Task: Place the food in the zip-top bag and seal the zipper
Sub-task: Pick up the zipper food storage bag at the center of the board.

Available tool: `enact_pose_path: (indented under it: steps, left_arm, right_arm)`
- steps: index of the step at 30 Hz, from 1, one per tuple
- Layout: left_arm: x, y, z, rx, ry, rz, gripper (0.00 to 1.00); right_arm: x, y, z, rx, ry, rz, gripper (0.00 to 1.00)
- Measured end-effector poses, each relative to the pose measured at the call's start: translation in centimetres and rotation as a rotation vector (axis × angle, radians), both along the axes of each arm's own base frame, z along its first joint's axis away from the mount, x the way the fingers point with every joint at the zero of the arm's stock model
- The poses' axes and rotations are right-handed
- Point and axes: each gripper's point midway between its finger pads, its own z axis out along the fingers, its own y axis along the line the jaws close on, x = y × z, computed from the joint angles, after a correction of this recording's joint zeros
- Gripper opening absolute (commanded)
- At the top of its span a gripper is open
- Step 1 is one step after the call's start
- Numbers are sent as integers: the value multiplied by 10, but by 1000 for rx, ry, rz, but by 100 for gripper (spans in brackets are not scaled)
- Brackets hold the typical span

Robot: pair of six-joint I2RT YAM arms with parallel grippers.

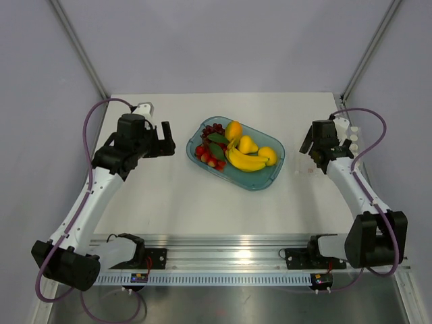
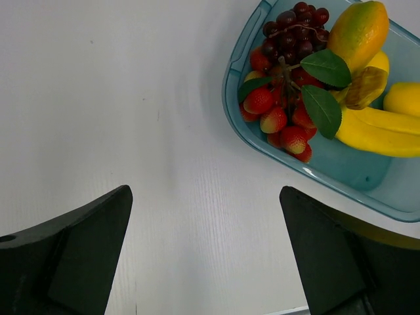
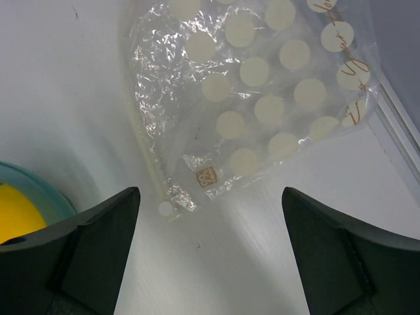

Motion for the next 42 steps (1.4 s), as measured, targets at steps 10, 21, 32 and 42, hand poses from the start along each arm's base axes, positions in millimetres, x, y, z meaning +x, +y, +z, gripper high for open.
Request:
enact_pose_path:
  steps: [10, 21, 32, 42]
  left_arm:
    - [-4, -1, -5, -8, 16, -6, 99]
    - [-10, 1, 0, -12, 8, -4, 99]
    - [-12, -1, -1, -24, 17, 0, 99]
    - [-13, -5, 0, -47, 24, -16, 99]
  right_arm:
    - [77, 12, -47, 85, 174, 88, 82]
    - [119, 17, -115, 93, 307, 99, 47]
    - [116, 7, -135, 87, 348, 68, 36]
    - [116, -2, -135, 64, 349, 55, 76]
